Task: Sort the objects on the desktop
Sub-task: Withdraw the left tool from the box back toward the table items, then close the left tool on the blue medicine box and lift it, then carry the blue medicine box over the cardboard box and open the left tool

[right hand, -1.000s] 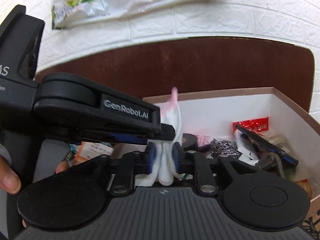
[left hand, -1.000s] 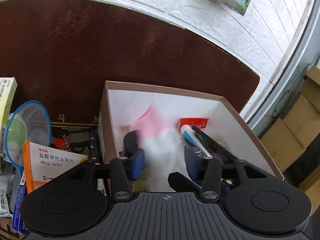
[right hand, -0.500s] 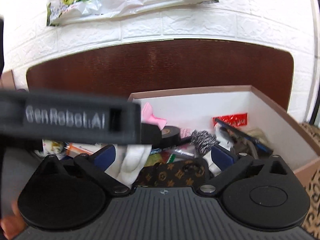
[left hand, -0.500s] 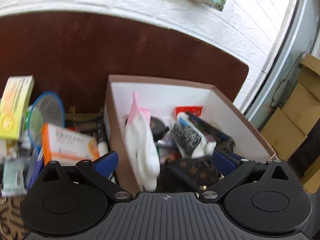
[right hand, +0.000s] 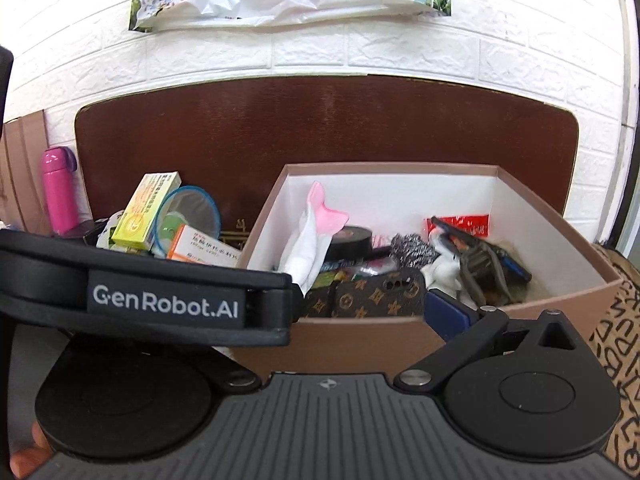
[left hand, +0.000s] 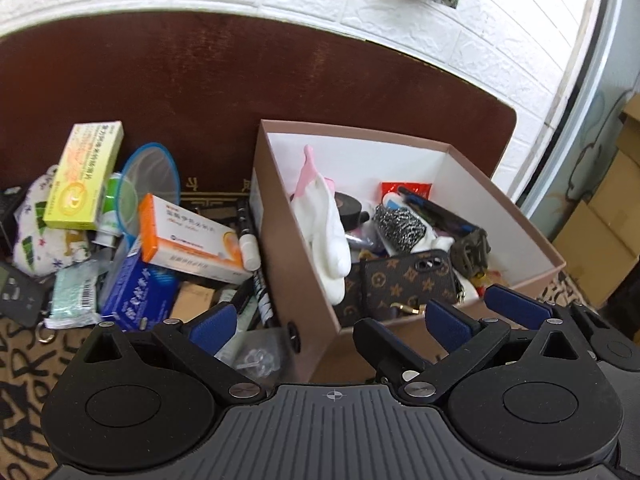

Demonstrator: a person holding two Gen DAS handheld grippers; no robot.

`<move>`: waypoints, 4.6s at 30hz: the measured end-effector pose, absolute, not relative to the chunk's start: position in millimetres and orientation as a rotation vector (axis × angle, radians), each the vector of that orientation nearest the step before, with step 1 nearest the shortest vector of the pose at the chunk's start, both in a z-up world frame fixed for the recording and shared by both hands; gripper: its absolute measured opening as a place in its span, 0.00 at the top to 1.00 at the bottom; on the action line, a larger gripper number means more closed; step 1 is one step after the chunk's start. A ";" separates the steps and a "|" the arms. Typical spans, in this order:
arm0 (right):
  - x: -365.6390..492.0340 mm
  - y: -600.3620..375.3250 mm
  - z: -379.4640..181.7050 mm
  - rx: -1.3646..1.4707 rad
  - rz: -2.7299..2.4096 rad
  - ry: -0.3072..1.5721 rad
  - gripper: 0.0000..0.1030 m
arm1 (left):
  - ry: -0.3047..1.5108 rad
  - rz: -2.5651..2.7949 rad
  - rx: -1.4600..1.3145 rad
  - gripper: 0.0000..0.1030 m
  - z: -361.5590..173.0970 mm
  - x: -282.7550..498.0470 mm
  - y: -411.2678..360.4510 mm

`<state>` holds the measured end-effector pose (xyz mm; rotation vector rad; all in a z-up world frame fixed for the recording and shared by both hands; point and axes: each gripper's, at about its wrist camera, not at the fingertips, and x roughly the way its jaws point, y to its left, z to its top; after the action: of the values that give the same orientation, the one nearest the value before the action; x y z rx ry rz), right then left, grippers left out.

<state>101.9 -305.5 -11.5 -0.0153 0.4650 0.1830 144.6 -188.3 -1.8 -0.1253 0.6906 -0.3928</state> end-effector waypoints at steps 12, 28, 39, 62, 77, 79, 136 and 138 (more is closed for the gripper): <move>65.8 -294.5 -18.0 0.031 0.194 0.464 0.00 | 0.670 -0.373 -0.122 0.00 -5.0 103.9 -171.1; 33.6 -235.4 -70.2 0.011 0.394 0.526 0.01 | 0.656 -0.297 -0.223 0.00 -58.4 53.0 -88.7; 59.9 -202.4 -71.3 -0.037 0.462 0.484 0.18 | 0.628 -0.288 -0.229 0.06 -41.9 100.2 -57.2; 145.5 -153.8 -86.9 -0.098 0.456 0.483 0.42 | 0.765 -0.306 -0.215 0.50 -58.1 219.1 -54.3; 123.1 -154.7 -78.0 -0.167 0.501 0.459 0.92 | 0.765 -0.271 -0.193 0.86 -45.7 191.2 -60.3; 110.2 -158.1 -72.9 -0.165 0.525 0.455 0.92 | 0.773 -0.259 -0.217 0.87 -41.5 178.5 -58.0; 35.1 -136.8 -100.3 -0.212 0.755 0.607 0.39 | 0.904 -0.173 -0.276 0.39 -78.6 90.8 0.9; 30.9 -141.8 -99.0 -0.205 0.732 0.606 0.39 | 0.897 -0.175 -0.273 0.45 -76.3 85.9 -5.4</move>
<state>30.9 -141.8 -99.0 -0.2054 0.6061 0.7324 85.9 -5.4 -76.3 -0.2726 0.8969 -0.1753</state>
